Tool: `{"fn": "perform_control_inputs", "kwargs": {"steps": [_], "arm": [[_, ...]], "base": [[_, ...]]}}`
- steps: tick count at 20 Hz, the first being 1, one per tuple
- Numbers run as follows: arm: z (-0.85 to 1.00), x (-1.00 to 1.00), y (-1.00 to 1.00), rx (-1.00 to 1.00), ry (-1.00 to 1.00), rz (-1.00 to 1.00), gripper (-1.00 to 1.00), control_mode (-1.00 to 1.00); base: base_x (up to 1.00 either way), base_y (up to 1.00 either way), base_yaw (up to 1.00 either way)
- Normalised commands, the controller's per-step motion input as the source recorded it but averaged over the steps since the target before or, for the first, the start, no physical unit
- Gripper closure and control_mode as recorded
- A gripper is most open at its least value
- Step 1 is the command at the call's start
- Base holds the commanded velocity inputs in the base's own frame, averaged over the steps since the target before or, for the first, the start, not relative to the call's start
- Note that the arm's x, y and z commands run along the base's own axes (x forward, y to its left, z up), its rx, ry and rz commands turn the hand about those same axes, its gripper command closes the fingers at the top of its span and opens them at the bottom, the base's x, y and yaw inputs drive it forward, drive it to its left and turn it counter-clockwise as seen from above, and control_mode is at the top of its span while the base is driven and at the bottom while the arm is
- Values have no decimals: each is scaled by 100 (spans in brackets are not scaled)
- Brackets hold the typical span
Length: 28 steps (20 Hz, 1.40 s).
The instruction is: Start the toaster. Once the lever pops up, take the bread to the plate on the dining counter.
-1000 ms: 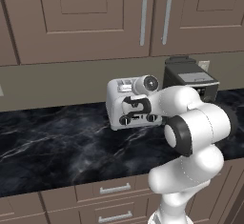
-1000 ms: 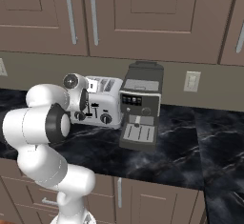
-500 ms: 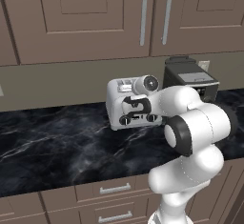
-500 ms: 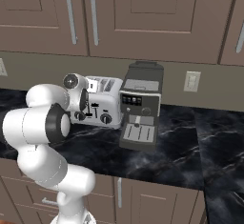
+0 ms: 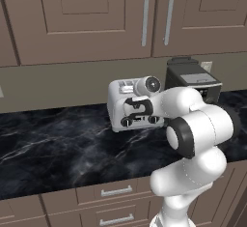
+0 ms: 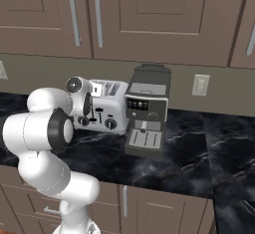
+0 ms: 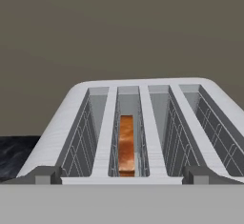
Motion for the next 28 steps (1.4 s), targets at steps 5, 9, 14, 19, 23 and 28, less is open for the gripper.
{"fn": "perform_control_inputs", "kwargs": {"steps": [5, 9, 14, 19, 23, 28], "arm": [[0, 0, 0, 0, 0, 0, -100, -100], [0, 0, 0, 0, 0, 0, -100, -100], [0, 0, 0, 0, 0, 0, -100, -100], [0, 0, 0, 0, 0, 0, -100, -100], [0, 0, 0, 0, 0, 0, -100, -100], [0, 0, 0, 0, 0, 0, -100, -100]], "base": [[0, 0, 0], [0, 0, 0], [0, 0, 0], [0, 0, 0], [0, 0, 0], [0, 0, 0]]}}
